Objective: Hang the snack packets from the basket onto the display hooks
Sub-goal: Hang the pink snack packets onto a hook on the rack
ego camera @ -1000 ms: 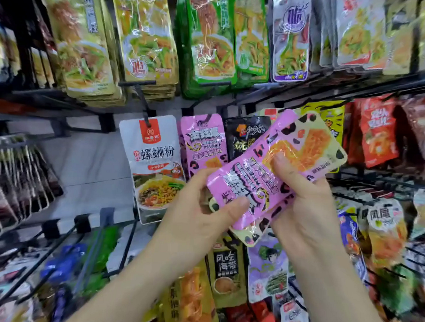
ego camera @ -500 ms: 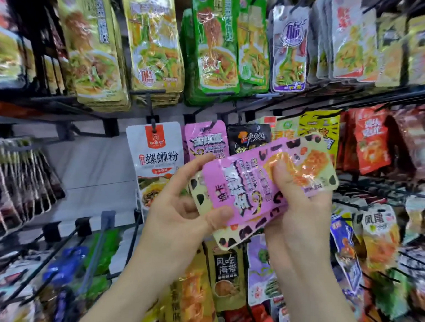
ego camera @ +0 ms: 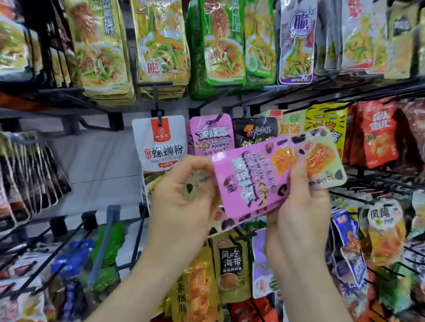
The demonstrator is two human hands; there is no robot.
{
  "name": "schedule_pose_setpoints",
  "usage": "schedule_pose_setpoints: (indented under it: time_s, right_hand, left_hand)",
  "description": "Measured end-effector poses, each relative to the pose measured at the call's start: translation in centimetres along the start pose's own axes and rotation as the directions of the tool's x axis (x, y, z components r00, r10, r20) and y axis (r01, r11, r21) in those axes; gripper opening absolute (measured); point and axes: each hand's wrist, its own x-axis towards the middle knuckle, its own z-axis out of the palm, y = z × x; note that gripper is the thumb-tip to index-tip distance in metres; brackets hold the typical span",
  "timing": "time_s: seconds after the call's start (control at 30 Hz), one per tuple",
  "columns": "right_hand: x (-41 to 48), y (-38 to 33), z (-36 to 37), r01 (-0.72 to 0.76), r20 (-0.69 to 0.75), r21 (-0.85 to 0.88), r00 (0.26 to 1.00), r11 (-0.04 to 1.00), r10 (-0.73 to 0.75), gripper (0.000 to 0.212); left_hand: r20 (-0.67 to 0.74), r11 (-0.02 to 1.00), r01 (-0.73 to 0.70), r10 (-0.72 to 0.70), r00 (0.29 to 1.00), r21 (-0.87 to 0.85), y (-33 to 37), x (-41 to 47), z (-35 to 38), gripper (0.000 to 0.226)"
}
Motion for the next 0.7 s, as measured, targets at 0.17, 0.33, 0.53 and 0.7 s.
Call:
schedule_pose_setpoints:
  time_s: [0.17, 0.33, 0.53, 0.7]
  right_hand:
    - [2.2, -1.7, -1.5, 0.067, 0.036, -0.068, 0.997, 0.995, -0.065, 0.015]
    - [3.9, -3.0, -1.8, 0.167, -0.07, -0.069, 0.983, 0.984, -0.172, 0.016]
    - [3.6, -2.6, -0.6, 0.282, -0.182, -0.035, 0.942, 0.959, -0.284, 0.038]
    - [3.3, -1.8, 0.1, 0.137, -0.107, 0.02, 0.985, 0.99, -0.134, 0.017]
  left_hand:
    - [-0.02, 0.98, -0.014, 0.018, 1.0, 0.199, -1.1, 0.8, -2.9, 0.041]
    - [0.186, 0.905, -0.101, 0.024, 0.982, 0.414, -1.5, 2.1, -5.7, 0.051]
    - [0.398, 0.847, -0.222, 0.013, 0.917, 0.483, 0.4, 2.5, -6.0, 0.055]
    - [0.468, 0.867, -0.244, 0.014, 0.884, 0.435, 1.6, 3.1, -6.1, 0.038]
